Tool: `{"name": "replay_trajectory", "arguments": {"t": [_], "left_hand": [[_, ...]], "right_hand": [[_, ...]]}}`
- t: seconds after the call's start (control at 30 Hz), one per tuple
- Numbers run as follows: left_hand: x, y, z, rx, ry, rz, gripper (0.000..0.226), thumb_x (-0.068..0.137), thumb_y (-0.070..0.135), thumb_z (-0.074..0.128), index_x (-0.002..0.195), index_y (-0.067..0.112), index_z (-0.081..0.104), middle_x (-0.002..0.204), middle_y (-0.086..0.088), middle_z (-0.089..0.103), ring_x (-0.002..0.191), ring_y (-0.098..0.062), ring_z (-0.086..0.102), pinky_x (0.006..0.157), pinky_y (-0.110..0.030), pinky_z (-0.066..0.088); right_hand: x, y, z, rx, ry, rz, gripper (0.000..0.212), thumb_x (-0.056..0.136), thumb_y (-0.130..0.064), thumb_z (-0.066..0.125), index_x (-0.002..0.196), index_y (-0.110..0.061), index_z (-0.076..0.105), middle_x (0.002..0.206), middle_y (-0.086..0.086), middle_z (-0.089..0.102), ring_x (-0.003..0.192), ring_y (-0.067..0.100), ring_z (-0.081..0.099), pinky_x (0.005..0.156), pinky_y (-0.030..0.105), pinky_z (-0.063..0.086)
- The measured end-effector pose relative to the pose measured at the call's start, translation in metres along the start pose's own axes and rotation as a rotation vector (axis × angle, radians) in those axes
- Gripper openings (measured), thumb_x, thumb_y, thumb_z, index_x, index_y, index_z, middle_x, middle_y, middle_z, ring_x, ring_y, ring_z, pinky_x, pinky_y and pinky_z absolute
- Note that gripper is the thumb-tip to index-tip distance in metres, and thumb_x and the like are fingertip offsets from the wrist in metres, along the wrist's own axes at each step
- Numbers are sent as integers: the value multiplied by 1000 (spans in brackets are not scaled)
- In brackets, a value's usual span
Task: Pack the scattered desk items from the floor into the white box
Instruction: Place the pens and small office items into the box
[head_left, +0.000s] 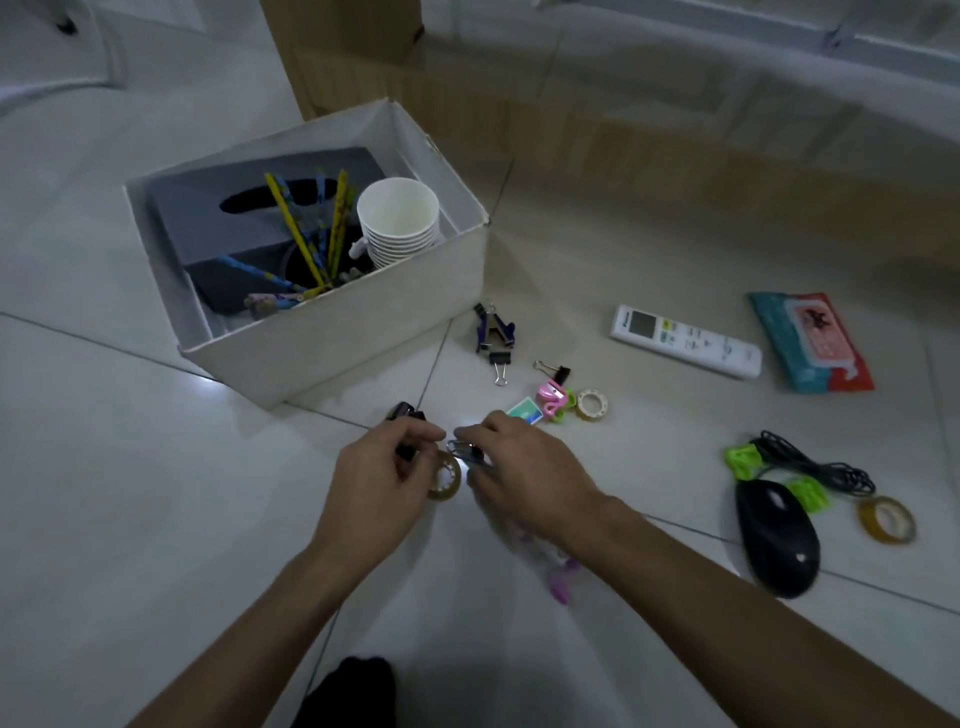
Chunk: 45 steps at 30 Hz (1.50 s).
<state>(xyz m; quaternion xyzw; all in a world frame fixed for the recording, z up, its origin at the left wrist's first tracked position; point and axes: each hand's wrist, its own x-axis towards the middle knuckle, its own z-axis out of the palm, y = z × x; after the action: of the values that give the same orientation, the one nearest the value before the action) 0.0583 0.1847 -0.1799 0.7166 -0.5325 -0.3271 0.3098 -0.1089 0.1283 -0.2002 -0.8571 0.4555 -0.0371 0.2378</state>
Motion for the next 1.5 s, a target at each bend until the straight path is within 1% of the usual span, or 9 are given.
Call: {"name": "replay_trajectory", "arguments": {"t": [0.23, 0.4, 0.53, 0.63, 0.8, 0.97, 1.13, 1.3, 1.5], "left_hand": [[-12, 15, 16, -332, -21, -327, 18, 94, 11, 61, 103, 22, 72, 96, 0, 75, 85, -12, 73, 74, -30, 61], [-11, 31, 32, -984, -52, -760, 30, 102, 29, 49, 120, 9, 62, 108, -12, 68, 103, -27, 67, 90, -37, 52], [5, 43, 30, -1362, -170, -939, 46, 105, 38, 38, 112, 0, 62, 106, -17, 69, 90, -25, 70, 83, -36, 57], [12, 43, 29, -1316, -161, -979, 38, 104, 31, 41, 118, 1, 61, 112, -16, 65, 96, -27, 66, 92, -38, 54], [21, 41, 28, -1263, -157, -1002, 33, 102, 27, 46, 118, 2, 63, 111, -17, 67, 104, -30, 65, 100, -41, 49], [30, 39, 28, -1276, -160, -983, 35, 101, 29, 49, 120, 3, 62, 121, -19, 65, 114, -34, 63, 105, -45, 47], [43, 43, 34, -1321, -178, -967, 42, 105, 35, 38, 118, 4, 63, 113, -16, 69, 107, -28, 66, 89, -40, 54], [55, 42, 44, -1350, -79, -1045, 39, 107, 31, 35, 108, 5, 64, 97, -12, 61, 82, -20, 61, 80, -29, 54], [56, 45, 46, -1339, -144, -1043, 40, 107, 30, 33, 108, 7, 66, 99, -12, 64, 77, -18, 59, 77, -30, 50]], "right_hand": [[6, 0, 13, -154, -8, 6, 14, 92, -8, 55, 106, -10, 58, 109, 9, 47, 98, 28, 48, 62, 37, 32], [-4, 3, -9, 409, 256, 101, 14, 92, -31, 63, 100, -21, 69, 100, -5, 62, 88, 9, 57, 78, 28, 50], [-3, 0, -28, 471, 176, 42, 17, 90, -29, 64, 104, -26, 72, 103, -10, 68, 91, 3, 61, 81, 21, 50], [17, 14, -28, 335, 347, 157, 21, 91, -20, 58, 109, -20, 69, 110, -3, 67, 98, 12, 60, 88, 29, 48], [65, 35, -20, -87, 238, 367, 31, 91, -36, 59, 107, -9, 62, 104, 11, 66, 94, 30, 62, 80, 37, 44], [74, 36, -16, 138, 284, 461, 22, 85, -20, 66, 101, -6, 62, 96, 10, 68, 87, 28, 65, 73, 34, 52], [39, 11, -36, 588, 200, 348, 34, 76, -36, 80, 103, -18, 70, 91, -9, 69, 82, 5, 64, 75, 22, 55], [32, 31, -35, 410, 492, 326, 21, 91, -19, 66, 112, -18, 67, 108, -3, 63, 87, 12, 61, 81, 33, 55], [52, 87, -22, 79, 234, 472, 28, 89, -13, 62, 116, -11, 68, 113, 16, 58, 102, 32, 57, 85, 35, 50]]}}
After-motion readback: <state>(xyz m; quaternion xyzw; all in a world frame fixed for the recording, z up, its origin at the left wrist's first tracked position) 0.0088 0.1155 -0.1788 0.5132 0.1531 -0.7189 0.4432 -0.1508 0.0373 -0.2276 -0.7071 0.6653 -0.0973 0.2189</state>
